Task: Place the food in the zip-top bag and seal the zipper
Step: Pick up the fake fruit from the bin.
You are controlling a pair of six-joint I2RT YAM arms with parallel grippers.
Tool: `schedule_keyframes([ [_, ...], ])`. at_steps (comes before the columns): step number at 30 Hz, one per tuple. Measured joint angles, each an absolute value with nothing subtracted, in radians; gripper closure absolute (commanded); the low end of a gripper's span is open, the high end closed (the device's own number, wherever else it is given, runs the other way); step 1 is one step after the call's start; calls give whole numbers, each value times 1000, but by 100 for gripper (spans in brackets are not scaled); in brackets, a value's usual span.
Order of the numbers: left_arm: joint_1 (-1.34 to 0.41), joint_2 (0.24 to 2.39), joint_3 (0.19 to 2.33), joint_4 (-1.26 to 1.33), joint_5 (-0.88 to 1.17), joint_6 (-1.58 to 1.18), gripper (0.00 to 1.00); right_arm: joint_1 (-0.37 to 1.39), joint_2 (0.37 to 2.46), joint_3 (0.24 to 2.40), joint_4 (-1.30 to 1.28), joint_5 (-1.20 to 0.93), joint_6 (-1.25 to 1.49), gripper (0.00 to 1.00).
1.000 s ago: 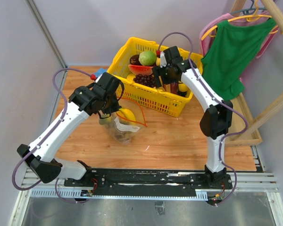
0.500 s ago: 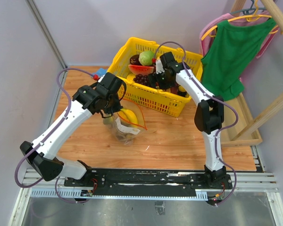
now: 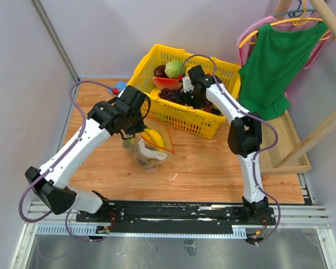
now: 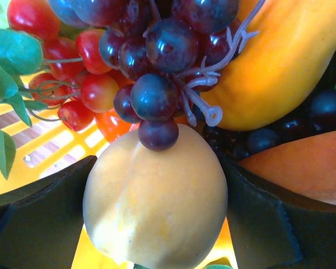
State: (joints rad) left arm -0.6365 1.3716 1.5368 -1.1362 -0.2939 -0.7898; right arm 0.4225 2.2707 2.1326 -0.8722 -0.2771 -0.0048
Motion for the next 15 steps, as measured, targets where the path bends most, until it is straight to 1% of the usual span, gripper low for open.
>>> schedule_keyframes([
  [5, -636, 1375, 1537, -1131, -293, -790, 100, 422, 2271, 2142, -904, -269, -11, 33],
  [8, -636, 1375, 1537, -1130, -292, -790, 100, 422, 2267, 2146, -915, -261, -12, 41],
  [11, -636, 1375, 1537, -1129, -290, -789, 100, 422, 2246, 2146, -929, -240, -11, 44],
  [15, -636, 1375, 1531, -1119, -282, -789, 100, 422, 2187, 2146, -959, -173, -6, 46],
])
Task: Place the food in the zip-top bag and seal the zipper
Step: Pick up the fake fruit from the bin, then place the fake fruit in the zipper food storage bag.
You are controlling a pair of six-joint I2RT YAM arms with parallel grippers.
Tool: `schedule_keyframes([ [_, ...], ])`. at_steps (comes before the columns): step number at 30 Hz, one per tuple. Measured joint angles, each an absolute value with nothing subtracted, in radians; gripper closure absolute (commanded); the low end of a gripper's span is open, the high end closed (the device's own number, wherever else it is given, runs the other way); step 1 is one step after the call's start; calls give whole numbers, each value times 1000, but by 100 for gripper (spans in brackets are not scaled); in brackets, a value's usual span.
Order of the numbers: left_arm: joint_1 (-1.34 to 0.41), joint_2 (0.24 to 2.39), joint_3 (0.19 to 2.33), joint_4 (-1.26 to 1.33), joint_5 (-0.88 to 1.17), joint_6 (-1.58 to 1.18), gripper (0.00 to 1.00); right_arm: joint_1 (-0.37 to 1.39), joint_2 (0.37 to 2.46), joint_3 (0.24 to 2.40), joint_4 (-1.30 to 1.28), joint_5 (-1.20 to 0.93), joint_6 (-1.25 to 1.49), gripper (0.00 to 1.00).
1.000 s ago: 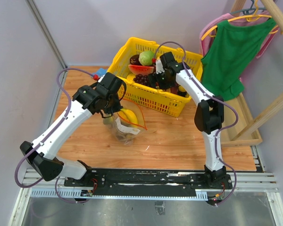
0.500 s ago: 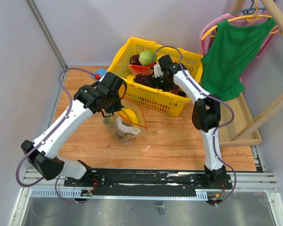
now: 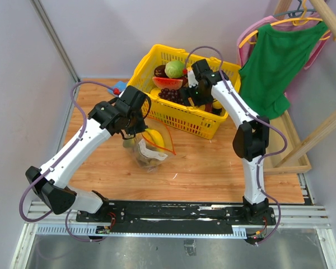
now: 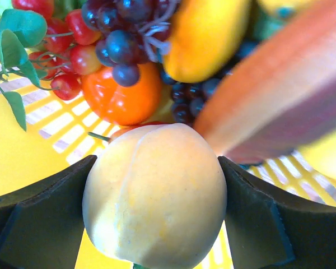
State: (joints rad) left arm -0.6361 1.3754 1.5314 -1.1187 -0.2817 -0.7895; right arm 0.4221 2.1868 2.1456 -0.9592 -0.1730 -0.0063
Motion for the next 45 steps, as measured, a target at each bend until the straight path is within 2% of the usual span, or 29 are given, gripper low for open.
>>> schedule_keyframes([
  [9, -636, 1368, 1507, -1087, -249, -789, 100, 413, 2018, 2142, -964, 52, -1, 47],
  [18, -635, 1349, 1490, -1060, -215, -789, 100, 410, 1901, 2106, -955, 78, 27, 49],
  [30, -635, 1340, 1490, -1024, -175, -782, 100, 443, 1645, 1974, -841, -126, 82, 49],
  [45, -635, 1336, 1436, -989, -150, -770, 100, 661, 1532, 1692, -627, -408, 102, 50],
])
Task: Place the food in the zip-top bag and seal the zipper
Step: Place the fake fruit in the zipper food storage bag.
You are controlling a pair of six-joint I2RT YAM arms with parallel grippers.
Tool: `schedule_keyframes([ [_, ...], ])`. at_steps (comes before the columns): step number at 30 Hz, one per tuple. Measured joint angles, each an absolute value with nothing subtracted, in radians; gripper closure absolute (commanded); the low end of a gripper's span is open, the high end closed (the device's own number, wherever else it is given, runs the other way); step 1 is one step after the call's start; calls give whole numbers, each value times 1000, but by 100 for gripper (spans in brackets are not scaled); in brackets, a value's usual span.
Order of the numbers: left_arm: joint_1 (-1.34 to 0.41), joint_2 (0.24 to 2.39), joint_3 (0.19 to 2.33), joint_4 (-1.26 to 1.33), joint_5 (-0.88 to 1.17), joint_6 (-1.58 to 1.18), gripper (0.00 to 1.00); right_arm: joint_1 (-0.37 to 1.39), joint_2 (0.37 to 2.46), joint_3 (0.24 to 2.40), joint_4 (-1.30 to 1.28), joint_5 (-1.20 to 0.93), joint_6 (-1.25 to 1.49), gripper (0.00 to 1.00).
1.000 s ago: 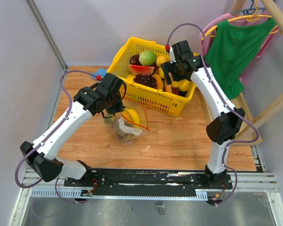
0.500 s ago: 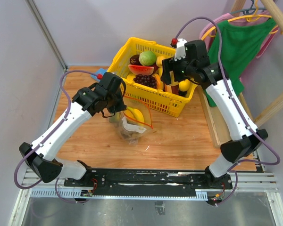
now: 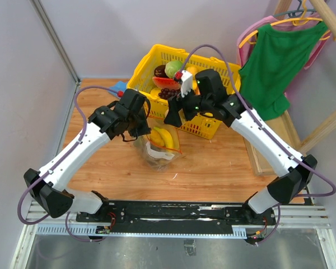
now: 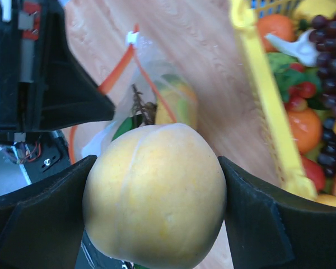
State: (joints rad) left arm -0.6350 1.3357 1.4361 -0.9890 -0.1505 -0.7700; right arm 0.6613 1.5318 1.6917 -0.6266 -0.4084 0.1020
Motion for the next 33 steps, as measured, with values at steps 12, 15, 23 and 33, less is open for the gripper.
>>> schedule_keyframes([
  [12, -635, 1311, 1402, -988, -152, -772, 100, 793, 1533, 1514, -483, -438, 105, 41],
  [15, -635, 1309, 1395, -988, -151, -772, 100, 799, 1539, 1489, -468, -430, 105, 34],
  [23, -635, 1306, 1394, -988, -151, -775, 100, 804, 1557, 1483, -466, -418, 105, 11],
  [33, -635, 1306, 1394, -988, -151, -776, 100, 805, 1556, 1483, -464, -417, 105, 1],
])
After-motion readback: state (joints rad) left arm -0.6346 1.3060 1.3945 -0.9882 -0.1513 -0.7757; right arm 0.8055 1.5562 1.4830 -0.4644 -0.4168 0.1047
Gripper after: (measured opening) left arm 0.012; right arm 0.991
